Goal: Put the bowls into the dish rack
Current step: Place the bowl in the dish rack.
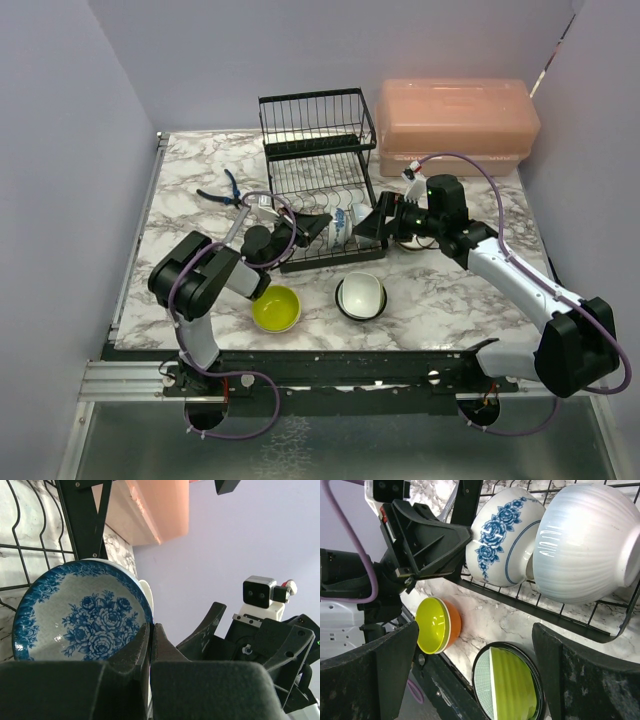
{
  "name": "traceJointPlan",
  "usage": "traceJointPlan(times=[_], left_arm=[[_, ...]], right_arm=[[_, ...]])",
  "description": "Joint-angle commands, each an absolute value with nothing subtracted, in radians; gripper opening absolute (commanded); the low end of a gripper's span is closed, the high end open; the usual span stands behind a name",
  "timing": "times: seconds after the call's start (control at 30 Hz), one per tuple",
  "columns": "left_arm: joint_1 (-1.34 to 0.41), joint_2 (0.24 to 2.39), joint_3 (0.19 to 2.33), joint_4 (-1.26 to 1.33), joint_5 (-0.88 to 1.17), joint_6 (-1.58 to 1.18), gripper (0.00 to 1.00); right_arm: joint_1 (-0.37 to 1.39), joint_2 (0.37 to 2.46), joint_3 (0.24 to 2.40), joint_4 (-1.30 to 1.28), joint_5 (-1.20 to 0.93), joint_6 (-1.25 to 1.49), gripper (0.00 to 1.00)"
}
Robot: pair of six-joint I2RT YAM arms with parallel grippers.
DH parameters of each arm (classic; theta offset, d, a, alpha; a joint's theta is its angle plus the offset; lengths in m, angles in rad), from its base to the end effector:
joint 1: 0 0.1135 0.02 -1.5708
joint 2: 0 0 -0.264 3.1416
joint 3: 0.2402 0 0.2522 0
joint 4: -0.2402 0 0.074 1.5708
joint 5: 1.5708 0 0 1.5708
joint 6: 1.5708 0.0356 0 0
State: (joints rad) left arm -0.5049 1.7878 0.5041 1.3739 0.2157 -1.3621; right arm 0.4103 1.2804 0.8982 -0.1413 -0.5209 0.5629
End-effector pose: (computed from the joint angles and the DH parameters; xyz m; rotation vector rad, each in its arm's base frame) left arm 0.2695 -0.1576 0.1632 -0.5275 1.6431 -1.6179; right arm 0.2542 0.1299 0.2783 -0.1696 2.2157 1.1104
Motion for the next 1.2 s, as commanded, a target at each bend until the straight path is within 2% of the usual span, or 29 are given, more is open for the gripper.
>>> traceJointPlan(times=[0.0,0.77,1.17], left_arm=[[-0.52,1.854,0.556,1.579,0.186,-1.455,0.0],[-0.558,1.961,0.563,1.712,0.047,-1.498,0.0],[-0.56,2.014,0.449,1.781,-0.048,-1.546,0.0]], right_arm=[[0.405,1.282,0.911,-0.177,-0.493,0.542,1.0],[0.405,1.272,0.911,-0.199,-0.478,0.531,1.0],[0.405,1.279,0.913,-0.201,-0.478,0.528,1.0]])
